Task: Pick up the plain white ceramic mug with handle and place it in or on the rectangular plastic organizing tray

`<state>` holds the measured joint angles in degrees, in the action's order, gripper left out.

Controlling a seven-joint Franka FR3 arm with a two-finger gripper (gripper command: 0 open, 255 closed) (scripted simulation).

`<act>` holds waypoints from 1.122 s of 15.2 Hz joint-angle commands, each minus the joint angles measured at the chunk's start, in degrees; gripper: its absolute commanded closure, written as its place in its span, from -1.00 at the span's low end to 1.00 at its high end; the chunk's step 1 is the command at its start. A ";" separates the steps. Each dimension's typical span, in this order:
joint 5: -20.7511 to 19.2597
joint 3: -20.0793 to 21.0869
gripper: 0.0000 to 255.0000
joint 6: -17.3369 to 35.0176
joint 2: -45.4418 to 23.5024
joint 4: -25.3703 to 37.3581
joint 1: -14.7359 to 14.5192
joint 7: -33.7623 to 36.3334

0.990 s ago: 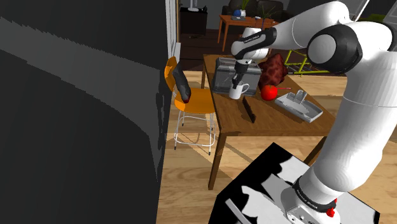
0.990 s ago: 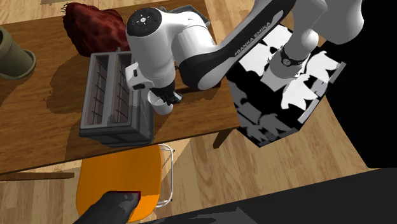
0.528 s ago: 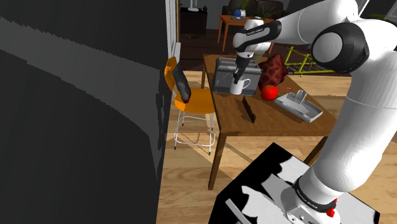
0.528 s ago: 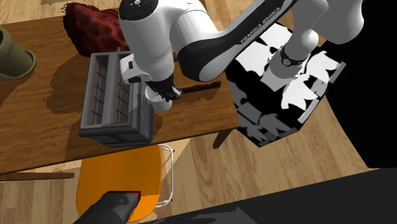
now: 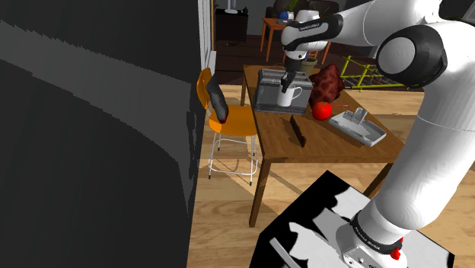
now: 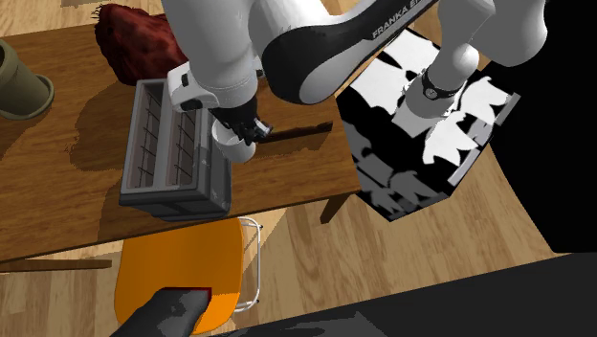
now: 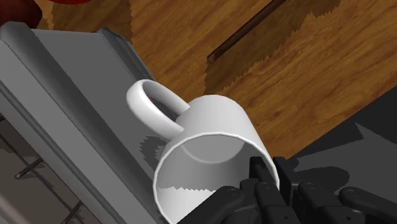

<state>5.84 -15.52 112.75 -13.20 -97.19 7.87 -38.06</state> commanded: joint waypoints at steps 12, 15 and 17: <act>-0.45 -0.21 1.00 -9.69 0.75 8.96 0.20 0.58; -0.71 -0.63 1.00 -10.57 2.11 8.48 0.68 -0.26; -1.24 -1.45 1.00 -10.15 4.78 5.40 1.57 -2.05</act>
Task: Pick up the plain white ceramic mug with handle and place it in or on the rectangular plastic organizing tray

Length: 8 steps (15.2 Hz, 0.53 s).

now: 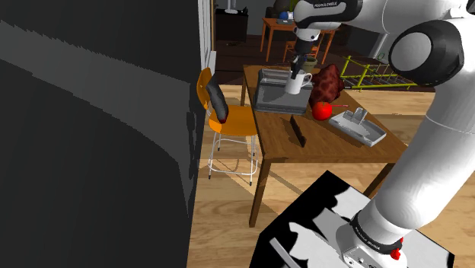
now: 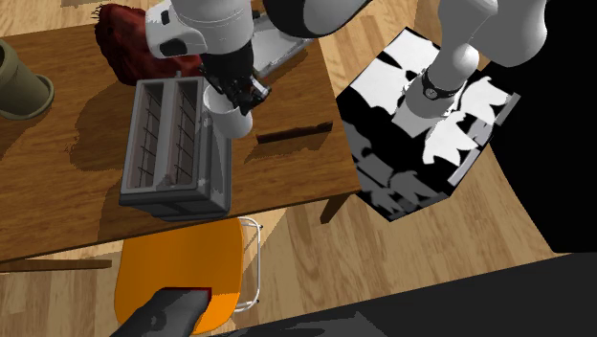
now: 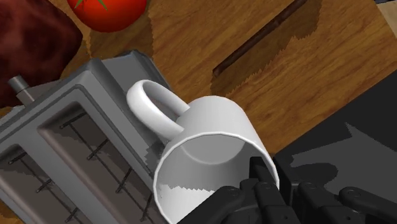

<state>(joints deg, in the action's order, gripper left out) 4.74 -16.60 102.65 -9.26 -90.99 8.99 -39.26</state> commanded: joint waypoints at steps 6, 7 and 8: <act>-1.80 -3.19 1.00 0.29 7.65 -7.91 3.40 -6.52; -2.08 -3.71 1.00 0.24 8.61 -8.81 3.92 -7.52; -2.36 -4.23 1.00 0.17 9.53 -9.63 4.46 -8.53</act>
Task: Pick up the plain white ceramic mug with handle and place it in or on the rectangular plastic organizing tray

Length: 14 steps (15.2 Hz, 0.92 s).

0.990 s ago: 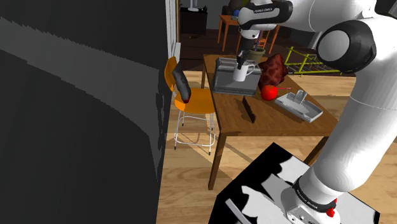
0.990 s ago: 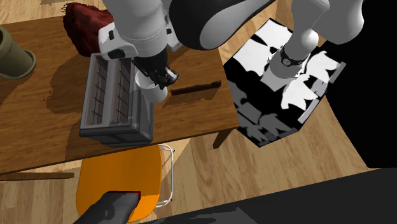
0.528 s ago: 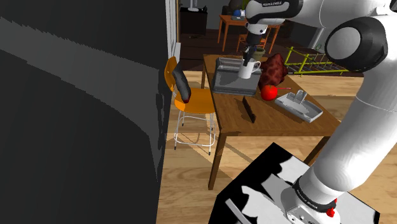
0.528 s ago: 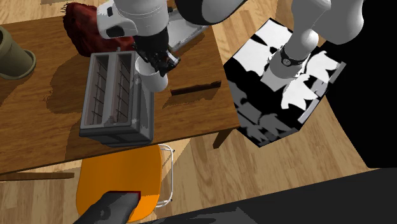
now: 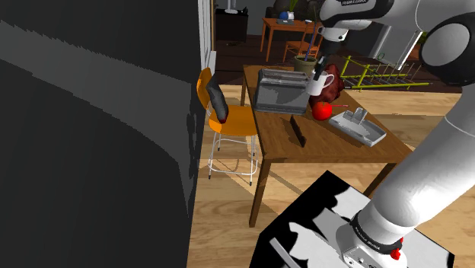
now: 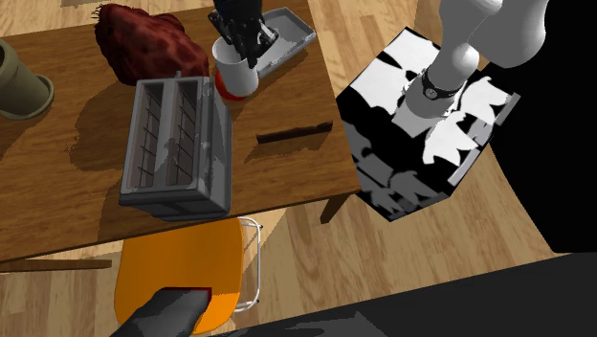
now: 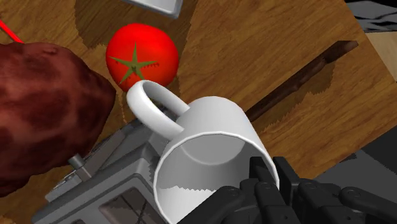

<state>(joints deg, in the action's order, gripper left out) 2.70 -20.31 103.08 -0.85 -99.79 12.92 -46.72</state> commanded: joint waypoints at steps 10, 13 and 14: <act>-2.83 -6.62 1.00 -2.10 7.47 -5.17 6.17 -12.20; -3.33 -8.80 1.00 -2.93 8.28 -5.14 7.86 -15.94; -3.45 -9.55 1.00 -3.22 8.43 -5.00 8.44 -17.24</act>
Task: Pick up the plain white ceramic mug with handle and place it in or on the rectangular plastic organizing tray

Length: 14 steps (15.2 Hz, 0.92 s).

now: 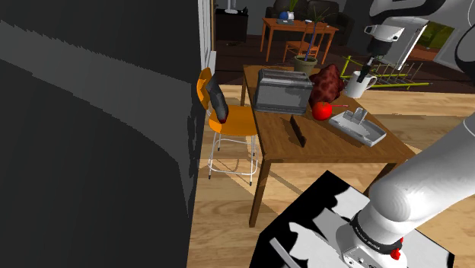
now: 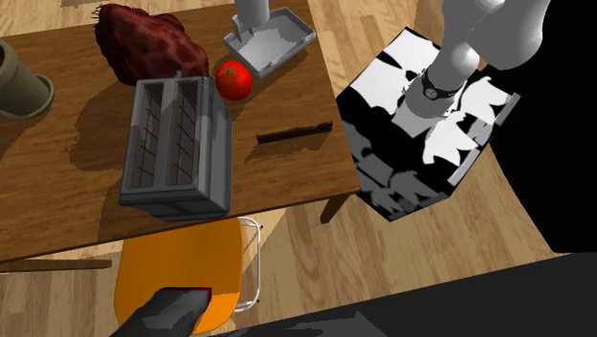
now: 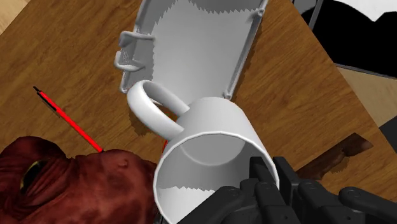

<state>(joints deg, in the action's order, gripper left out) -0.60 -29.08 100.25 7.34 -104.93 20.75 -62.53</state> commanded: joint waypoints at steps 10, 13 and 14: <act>0.01 -7.20 1.00 -1.36 -0.79 1.81 5.10 -12.39; -0.11 -7.22 1.00 0.97 -0.60 -0.67 5.14 -12.39; -0.13 -7.23 1.00 1.74 -0.57 -1.47 5.15 -12.41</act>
<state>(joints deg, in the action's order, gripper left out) -0.79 -36.26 101.24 6.86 -105.75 25.88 -74.84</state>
